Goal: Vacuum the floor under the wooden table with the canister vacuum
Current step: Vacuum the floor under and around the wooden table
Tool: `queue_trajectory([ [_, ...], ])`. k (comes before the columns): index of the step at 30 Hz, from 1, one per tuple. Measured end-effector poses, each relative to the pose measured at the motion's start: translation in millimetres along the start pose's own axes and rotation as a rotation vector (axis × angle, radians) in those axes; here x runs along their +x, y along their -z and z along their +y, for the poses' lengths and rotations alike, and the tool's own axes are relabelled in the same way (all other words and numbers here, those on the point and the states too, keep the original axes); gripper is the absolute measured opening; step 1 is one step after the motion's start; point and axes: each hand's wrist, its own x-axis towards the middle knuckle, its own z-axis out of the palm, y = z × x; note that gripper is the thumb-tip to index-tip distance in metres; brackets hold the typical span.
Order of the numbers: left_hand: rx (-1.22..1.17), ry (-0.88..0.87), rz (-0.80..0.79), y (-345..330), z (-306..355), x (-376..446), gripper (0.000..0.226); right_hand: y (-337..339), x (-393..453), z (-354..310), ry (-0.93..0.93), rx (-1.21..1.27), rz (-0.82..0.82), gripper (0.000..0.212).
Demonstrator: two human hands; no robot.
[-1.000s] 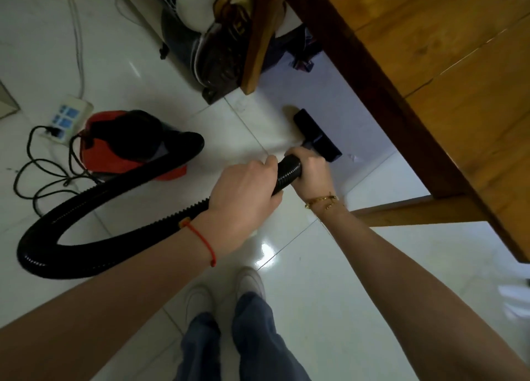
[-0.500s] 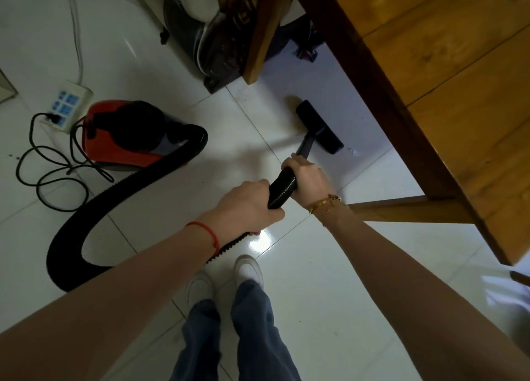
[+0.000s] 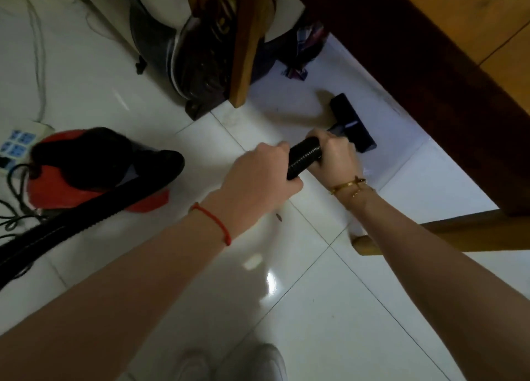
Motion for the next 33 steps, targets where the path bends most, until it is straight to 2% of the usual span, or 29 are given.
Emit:
queue_trajectory([
  [7,-0.050,-0.141,0.018,-40,-14,52,0.021,-24,23,44,-0.038,-0.074,0.103,0.027],
  [14,-0.012,-0.215,0.055,-86,-15,106,0.022,-47,40,94,-0.085,-0.073,0.169,0.021],
  [23,0.049,-0.264,0.093,-133,6,164,0.023,-52,61,151,-0.161,-0.151,0.197,0.021],
  [33,0.025,-0.269,0.098,-157,24,191,0.026,-50,75,184,-0.212,-0.164,0.139,0.020],
])
